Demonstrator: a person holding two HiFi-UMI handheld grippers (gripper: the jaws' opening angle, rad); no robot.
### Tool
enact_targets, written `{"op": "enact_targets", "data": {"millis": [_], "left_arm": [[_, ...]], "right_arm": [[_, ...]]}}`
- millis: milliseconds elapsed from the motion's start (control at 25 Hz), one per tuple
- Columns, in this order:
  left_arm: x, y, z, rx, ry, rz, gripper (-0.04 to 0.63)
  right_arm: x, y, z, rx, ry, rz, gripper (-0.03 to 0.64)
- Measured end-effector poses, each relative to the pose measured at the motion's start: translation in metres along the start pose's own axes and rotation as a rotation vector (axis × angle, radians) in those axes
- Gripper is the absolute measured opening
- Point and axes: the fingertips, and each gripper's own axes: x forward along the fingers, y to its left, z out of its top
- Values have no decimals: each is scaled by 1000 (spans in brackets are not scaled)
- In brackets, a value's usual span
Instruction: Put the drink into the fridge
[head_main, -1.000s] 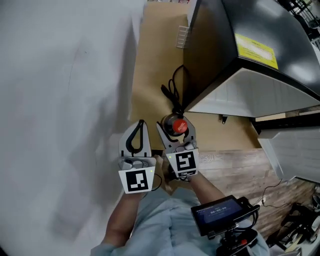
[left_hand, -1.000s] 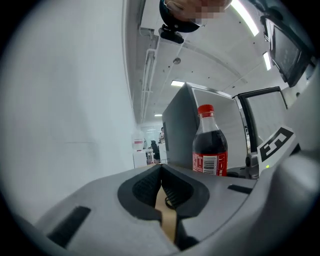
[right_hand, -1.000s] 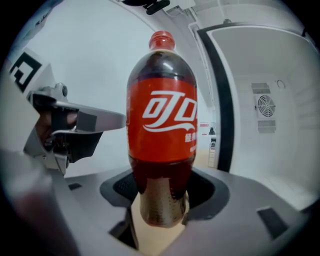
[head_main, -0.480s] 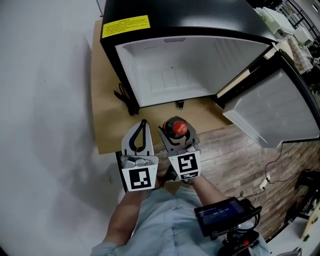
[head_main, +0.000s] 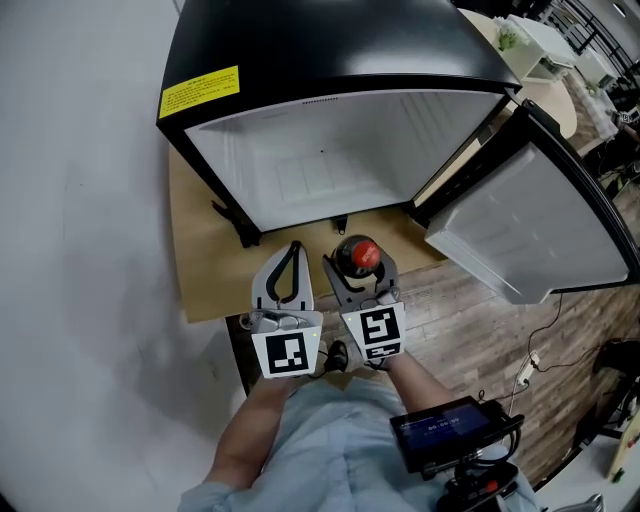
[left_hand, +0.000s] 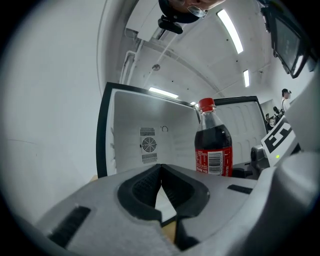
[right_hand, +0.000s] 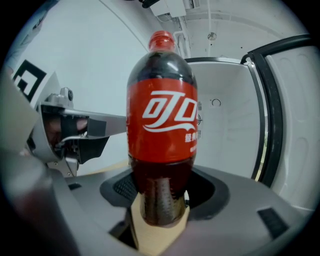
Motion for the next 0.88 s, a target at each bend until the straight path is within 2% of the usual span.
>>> {"op": "enact_targets", "data": {"millis": [480,880], "left_arm": [[53,21,1,38,-38,-53,9],[94,23,-10,17,-21,11,9]], "right_arm": [[49,-34,17,39,-32,-74,267],[76,-66,11,11,-24,-21,267]]}}
